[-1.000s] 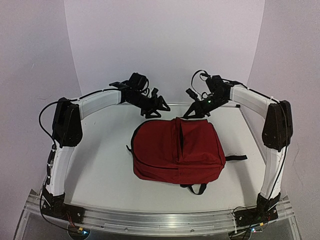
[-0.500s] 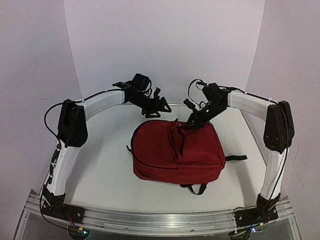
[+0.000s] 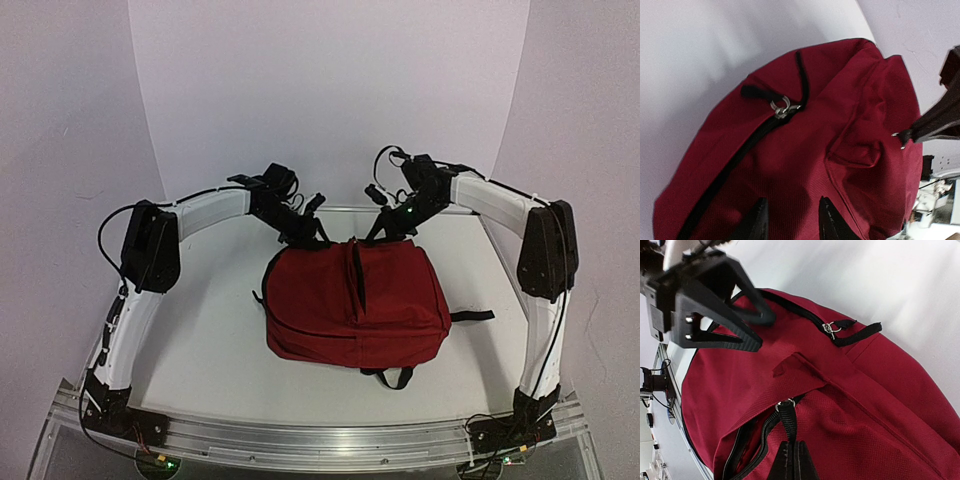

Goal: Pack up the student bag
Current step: Zip the student bag at the center of the board.

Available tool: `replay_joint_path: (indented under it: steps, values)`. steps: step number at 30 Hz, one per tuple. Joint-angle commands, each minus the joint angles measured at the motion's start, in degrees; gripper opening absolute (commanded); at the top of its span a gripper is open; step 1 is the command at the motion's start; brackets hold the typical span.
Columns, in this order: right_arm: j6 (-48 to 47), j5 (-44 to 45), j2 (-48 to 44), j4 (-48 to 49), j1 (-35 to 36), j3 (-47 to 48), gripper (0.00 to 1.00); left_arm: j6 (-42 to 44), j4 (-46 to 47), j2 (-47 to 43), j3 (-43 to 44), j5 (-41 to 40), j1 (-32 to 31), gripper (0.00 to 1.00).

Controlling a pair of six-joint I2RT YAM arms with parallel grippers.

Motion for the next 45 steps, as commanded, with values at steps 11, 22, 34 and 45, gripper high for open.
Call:
replay_joint_path:
  steps: [11,22,34,45]
  values:
    - [-1.3,-0.7,0.7,-0.7,3.8,4.7,0.00,-2.2,11.6,-23.5,-30.7,-3.6,-0.2,0.02]
    - [-1.4,0.8,-4.4,-1.0,4.0,0.2,0.00,17.2,26.5,-23.9,-29.4,-12.6,-1.8,0.58]
    - [-1.6,2.3,-5.2,-1.7,3.0,-0.6,0.00,40.5,18.5,-9.5,-13.6,-10.5,-5.6,0.60]
    - [-1.4,1.8,-4.0,-1.8,3.0,0.6,0.00,42.5,19.4,-4.2,-7.9,-8.2,-5.9,0.44]
